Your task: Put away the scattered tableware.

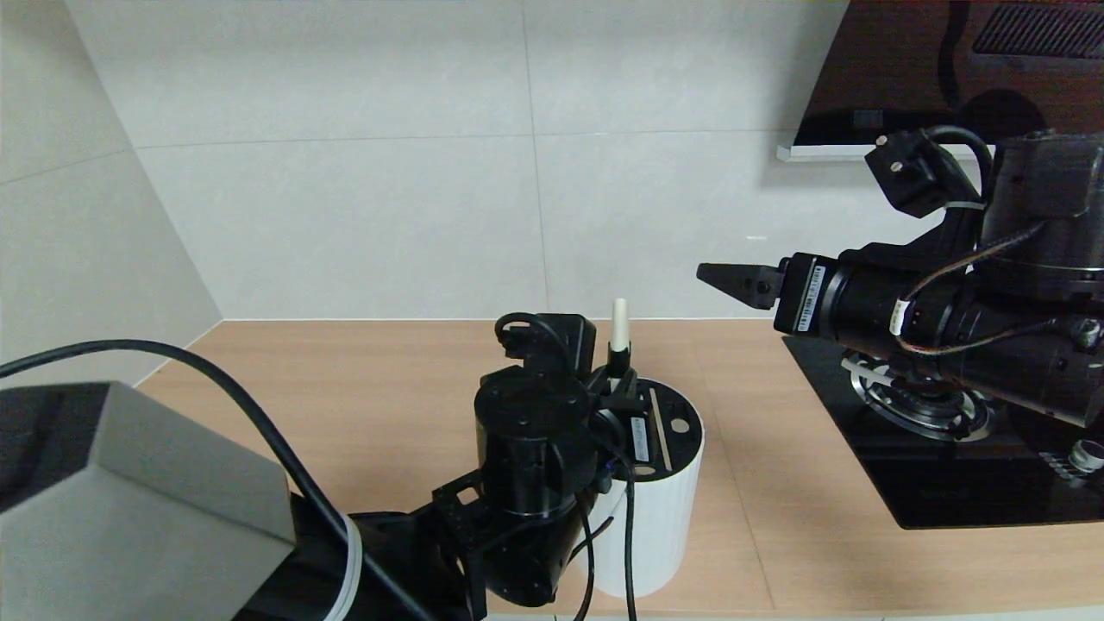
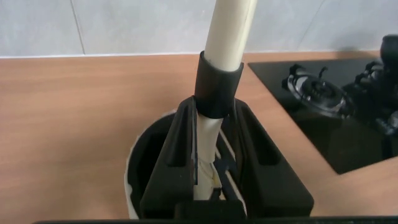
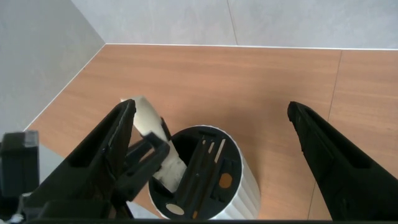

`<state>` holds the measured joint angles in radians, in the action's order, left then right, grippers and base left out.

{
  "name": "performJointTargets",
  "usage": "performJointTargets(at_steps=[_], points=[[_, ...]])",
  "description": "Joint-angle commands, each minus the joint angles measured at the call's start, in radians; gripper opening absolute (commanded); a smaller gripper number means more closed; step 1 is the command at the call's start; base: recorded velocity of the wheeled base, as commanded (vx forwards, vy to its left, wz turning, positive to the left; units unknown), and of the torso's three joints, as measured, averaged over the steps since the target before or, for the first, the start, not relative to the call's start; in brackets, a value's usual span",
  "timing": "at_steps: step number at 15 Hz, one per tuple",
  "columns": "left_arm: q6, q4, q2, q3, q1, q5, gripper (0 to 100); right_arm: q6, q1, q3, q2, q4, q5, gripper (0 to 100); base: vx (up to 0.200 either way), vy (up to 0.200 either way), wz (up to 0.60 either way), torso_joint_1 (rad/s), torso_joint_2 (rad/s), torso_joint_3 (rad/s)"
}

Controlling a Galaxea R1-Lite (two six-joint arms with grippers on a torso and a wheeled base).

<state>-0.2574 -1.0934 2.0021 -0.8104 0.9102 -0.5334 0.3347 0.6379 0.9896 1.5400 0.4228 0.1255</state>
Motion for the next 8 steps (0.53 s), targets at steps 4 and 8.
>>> performJointTargets(at_steps=[4, 8], points=[[0.0, 0.0, 0.017, 0.016, 0.001, 0.0, 0, 0.0, 0.0, 0.0, 0.0, 0.001, 0.0, 100, 0.0, 0.0, 0.0, 0.0, 0.0, 0.0], [0.001, 0.0, 0.02, 0.016, 0.001, 0.0, 0, 0.0, 0.0, 0.0, 0.002, 0.001, 0.0, 100, 0.0, 0.0, 0.0, 0.0, 0.0, 0.0]])
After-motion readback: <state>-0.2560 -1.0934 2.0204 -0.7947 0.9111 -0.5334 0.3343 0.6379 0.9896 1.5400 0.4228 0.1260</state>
